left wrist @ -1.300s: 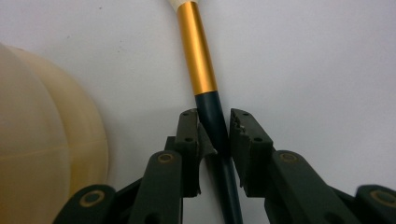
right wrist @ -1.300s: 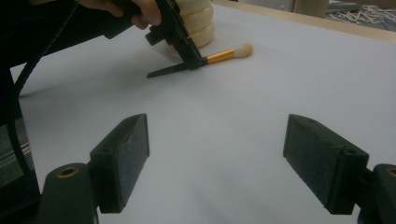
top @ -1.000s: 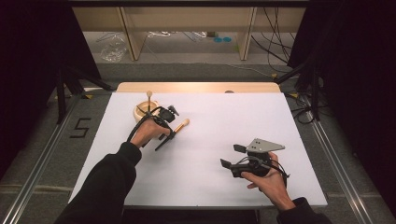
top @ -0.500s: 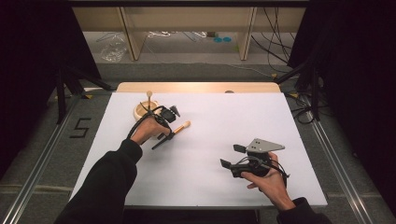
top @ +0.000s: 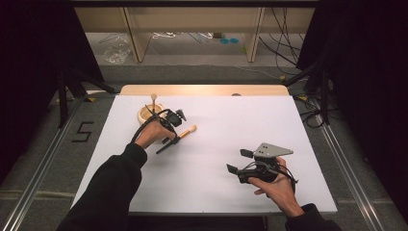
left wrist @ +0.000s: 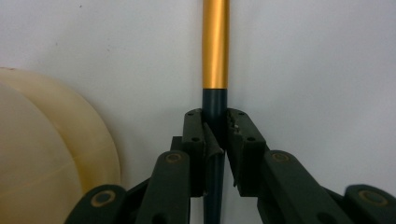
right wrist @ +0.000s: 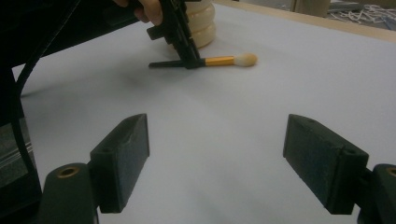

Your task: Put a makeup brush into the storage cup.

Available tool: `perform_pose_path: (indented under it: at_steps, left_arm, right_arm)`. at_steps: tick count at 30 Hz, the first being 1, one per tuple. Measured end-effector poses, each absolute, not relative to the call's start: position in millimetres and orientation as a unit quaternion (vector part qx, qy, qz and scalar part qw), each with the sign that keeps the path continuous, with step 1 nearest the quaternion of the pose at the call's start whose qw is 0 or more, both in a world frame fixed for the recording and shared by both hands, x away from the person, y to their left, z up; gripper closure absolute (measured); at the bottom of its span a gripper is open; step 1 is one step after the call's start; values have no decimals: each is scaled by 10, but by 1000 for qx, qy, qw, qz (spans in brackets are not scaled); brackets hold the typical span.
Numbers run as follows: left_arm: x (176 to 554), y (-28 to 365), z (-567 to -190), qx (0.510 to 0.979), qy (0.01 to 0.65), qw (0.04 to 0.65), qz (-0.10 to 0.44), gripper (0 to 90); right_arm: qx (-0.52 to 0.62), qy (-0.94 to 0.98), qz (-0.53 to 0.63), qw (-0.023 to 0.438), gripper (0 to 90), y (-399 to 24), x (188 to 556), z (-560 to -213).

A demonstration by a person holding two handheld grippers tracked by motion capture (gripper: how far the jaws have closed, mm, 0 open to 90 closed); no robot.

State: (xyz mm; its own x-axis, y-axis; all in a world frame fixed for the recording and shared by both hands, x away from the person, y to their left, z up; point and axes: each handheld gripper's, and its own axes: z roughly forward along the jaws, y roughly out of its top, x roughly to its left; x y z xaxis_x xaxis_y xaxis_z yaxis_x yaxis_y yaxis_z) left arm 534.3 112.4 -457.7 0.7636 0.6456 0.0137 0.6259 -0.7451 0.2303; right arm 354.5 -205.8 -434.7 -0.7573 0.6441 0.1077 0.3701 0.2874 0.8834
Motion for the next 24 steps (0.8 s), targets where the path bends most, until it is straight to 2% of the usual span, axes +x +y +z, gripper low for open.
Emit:
perform_pose_path:
  at_steps: [8,24]
  left_arm:
    - [5337,1102,-4570,936,330,104,58,783]
    - [5279,1213,-4394,930,328,153,57,784]
  right_arm:
    - [320,791,503,136,238,-2069,3550,-4345]
    - [321,790,503,137,237,-2064,3550,-4347]
